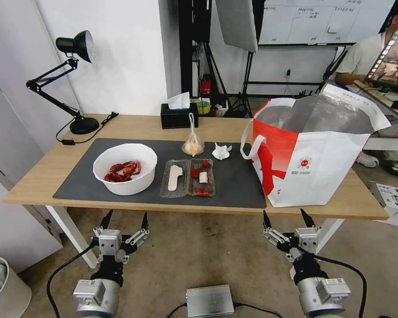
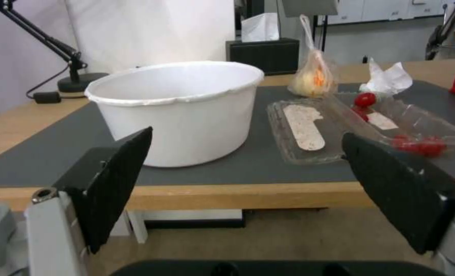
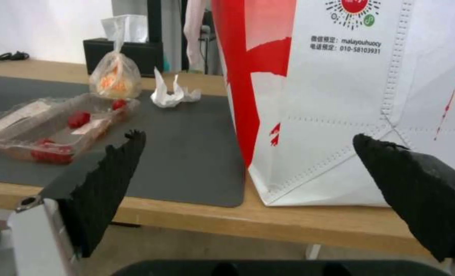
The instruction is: Pick up the trash from the table and place it into the takeout bag.
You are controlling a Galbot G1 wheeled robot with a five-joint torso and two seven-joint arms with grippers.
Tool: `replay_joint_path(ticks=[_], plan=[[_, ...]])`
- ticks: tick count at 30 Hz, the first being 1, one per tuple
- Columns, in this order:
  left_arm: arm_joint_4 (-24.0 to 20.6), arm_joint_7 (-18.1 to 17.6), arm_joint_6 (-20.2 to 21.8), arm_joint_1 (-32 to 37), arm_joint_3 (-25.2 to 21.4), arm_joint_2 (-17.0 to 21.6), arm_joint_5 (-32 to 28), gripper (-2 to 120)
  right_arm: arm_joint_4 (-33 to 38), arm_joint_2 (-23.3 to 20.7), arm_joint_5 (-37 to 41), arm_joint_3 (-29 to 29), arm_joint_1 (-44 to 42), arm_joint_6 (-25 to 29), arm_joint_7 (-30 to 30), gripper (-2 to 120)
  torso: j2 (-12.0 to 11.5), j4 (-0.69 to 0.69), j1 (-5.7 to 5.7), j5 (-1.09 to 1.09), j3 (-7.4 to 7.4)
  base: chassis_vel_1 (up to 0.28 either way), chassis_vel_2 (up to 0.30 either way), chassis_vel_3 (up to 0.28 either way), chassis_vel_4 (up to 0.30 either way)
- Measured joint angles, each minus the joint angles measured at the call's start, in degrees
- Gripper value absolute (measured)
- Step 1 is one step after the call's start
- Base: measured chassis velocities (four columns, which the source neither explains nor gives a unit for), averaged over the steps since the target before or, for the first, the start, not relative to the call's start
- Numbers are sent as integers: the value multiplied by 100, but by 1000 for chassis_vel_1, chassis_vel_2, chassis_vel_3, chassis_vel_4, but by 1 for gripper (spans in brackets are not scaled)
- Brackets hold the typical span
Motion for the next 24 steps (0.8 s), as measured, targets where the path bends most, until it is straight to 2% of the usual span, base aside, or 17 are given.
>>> replay_joint_path(ticks=[19, 24], plan=[[2, 0, 0, -1, 0, 1, -5, 100, 0, -1, 0, 0, 0, 0, 0, 100, 0, 0, 0, 0, 0, 0, 0, 0, 0], [209, 4, -36, -127, -90, 136, -307, 100, -66, -173, 98, 85, -2, 9, 80, 100, 0, 0, 0, 1, 0, 0, 0, 0, 0]])
